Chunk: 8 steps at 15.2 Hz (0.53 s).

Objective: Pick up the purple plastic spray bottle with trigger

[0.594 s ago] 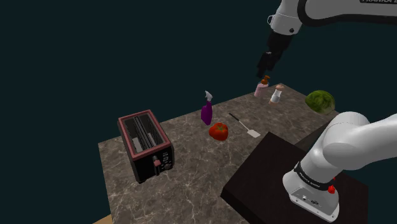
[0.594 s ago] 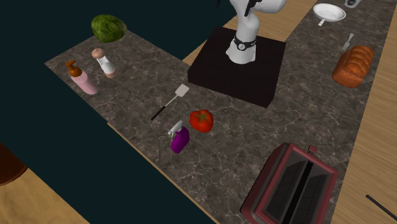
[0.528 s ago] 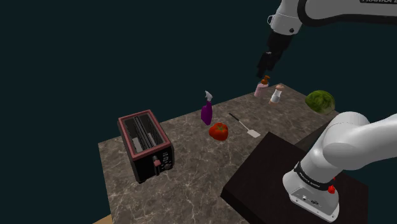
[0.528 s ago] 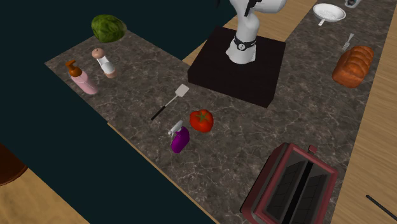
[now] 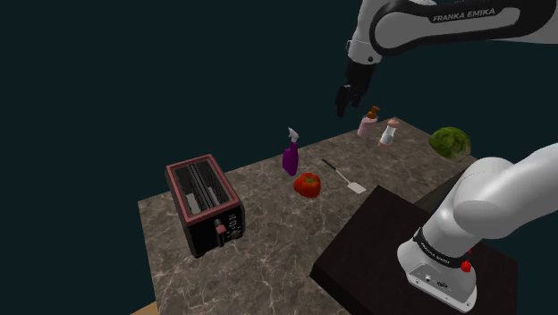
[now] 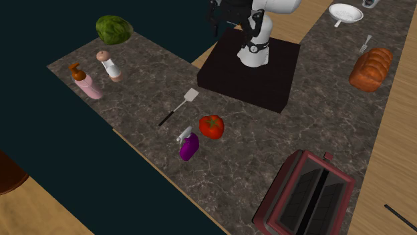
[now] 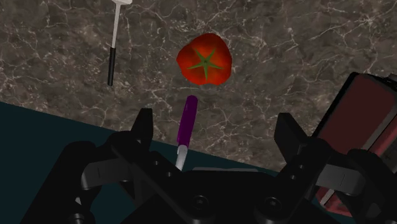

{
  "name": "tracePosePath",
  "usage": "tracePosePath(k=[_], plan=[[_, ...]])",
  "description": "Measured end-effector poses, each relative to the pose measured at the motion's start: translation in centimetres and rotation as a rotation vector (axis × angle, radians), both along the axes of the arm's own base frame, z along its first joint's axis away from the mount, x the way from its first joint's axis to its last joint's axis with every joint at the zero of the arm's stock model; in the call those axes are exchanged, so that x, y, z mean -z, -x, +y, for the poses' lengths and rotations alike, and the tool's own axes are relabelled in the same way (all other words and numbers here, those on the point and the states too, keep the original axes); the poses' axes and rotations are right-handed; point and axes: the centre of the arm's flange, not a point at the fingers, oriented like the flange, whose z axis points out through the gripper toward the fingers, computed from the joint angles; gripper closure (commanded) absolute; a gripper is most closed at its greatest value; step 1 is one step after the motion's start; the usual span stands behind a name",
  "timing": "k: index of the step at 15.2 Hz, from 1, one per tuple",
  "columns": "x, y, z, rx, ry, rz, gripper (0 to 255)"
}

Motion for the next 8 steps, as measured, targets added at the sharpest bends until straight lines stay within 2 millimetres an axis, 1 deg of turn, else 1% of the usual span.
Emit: tracePosePath(k=[3,4,8], plan=[[2.2,-3.2,-0.7,0.009,-0.002,0.017,0],[3.0,-4.8,-0.8,0.012,-0.002,0.022,0],[6.8,-8.9,-1.8,0.024,-0.004,0.046,0]])
